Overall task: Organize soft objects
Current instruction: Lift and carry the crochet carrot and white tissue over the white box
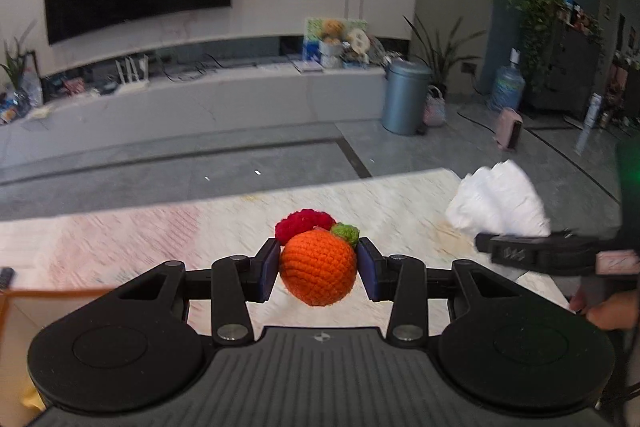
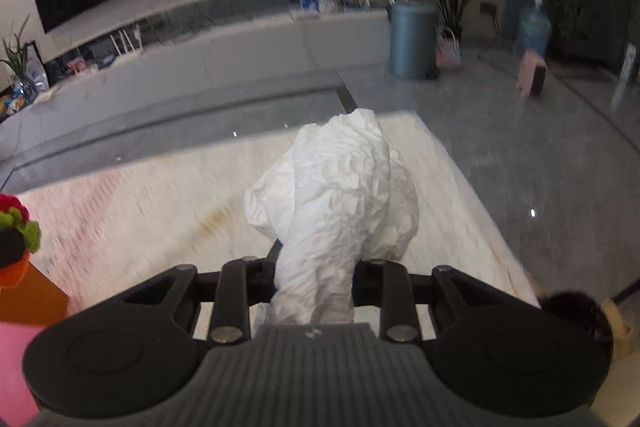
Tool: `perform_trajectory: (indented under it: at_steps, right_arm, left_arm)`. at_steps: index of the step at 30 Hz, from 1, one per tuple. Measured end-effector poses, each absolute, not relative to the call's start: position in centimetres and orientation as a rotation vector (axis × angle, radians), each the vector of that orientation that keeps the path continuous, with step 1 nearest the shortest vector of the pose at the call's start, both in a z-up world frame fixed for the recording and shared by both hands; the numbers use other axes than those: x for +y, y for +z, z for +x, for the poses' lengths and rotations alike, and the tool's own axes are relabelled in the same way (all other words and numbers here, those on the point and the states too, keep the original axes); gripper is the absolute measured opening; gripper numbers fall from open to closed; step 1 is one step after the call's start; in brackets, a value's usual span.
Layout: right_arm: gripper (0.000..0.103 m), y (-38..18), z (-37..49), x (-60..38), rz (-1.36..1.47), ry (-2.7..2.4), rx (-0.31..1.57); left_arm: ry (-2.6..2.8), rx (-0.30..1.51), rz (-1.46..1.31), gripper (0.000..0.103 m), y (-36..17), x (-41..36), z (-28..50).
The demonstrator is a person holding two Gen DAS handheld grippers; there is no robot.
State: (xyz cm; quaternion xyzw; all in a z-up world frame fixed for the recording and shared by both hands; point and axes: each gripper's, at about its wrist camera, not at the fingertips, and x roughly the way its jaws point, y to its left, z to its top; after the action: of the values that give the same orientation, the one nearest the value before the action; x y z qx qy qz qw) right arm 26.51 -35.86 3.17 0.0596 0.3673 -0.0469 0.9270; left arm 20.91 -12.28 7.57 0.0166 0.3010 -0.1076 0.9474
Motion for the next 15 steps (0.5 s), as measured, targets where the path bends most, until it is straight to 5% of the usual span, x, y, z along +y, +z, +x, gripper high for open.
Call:
perform_trajectory:
  at_steps: [8,15]
  right_arm:
    - [0.027,11.4,27.1,-24.3,0.051,0.105,0.614]
    - [0.027,12.0,25.9,-13.0,0.002,0.311,0.62]
  left_arm:
    - [-0.119,0.552,-0.038,0.047,10.6,-3.9,19.8]
    - [-0.013,0.506,-0.089,0.047,11.7,3.6,17.7]
